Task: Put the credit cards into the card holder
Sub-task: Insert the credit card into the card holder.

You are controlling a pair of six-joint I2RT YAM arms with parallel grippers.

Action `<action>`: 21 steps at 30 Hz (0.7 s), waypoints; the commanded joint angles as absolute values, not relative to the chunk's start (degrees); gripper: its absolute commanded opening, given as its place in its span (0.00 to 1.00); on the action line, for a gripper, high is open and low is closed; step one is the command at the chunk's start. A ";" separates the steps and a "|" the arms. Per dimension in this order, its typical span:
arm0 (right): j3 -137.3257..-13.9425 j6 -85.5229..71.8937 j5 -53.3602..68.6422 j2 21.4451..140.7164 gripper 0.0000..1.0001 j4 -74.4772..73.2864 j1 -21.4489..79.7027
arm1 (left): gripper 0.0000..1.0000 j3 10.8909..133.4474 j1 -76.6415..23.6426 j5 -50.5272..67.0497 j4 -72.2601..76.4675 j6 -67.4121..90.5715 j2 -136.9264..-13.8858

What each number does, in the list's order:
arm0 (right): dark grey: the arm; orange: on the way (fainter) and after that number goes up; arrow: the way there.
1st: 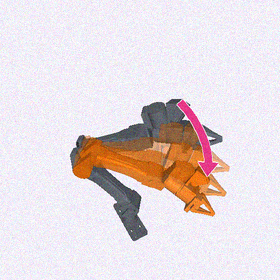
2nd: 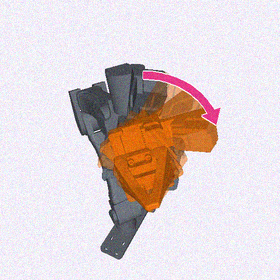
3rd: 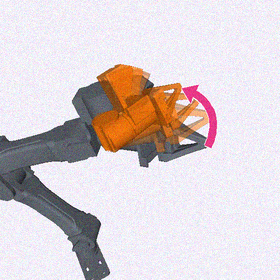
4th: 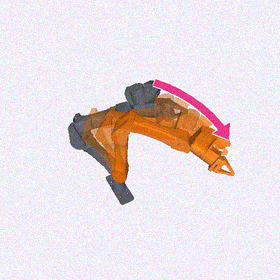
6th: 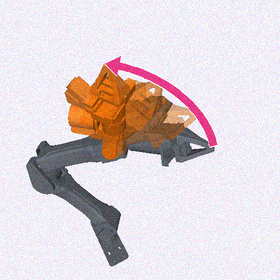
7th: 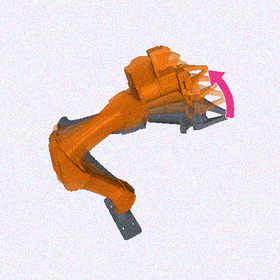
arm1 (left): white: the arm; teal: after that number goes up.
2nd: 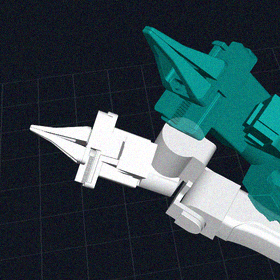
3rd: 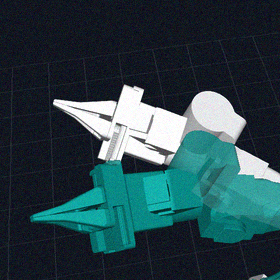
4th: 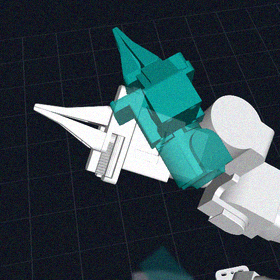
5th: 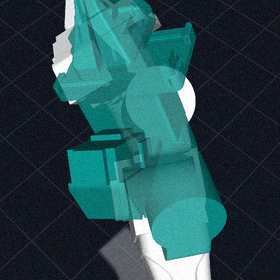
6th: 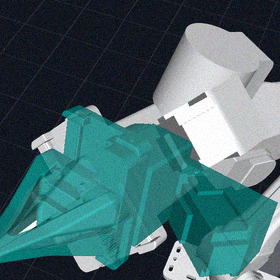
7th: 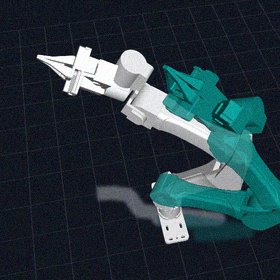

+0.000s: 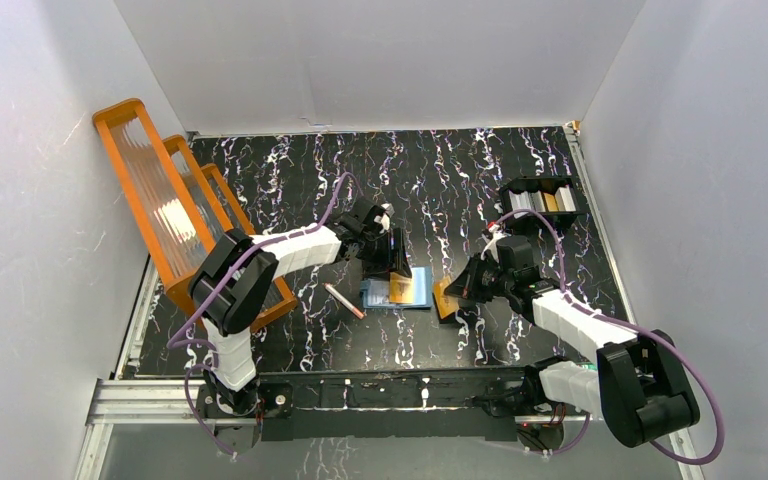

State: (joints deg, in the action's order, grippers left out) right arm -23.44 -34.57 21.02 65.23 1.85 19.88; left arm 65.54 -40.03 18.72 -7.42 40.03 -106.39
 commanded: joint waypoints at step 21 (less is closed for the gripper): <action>-23.45 -41.47 28.89 74.42 0.00 18.78 19.86 | 0.59 67.85 -41.40 16.77 -12.04 40.25 -105.91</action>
State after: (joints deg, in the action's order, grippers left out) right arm -23.44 -40.10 26.48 72.07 12.23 19.90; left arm 66.50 -40.53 15.88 -11.07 39.24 -105.73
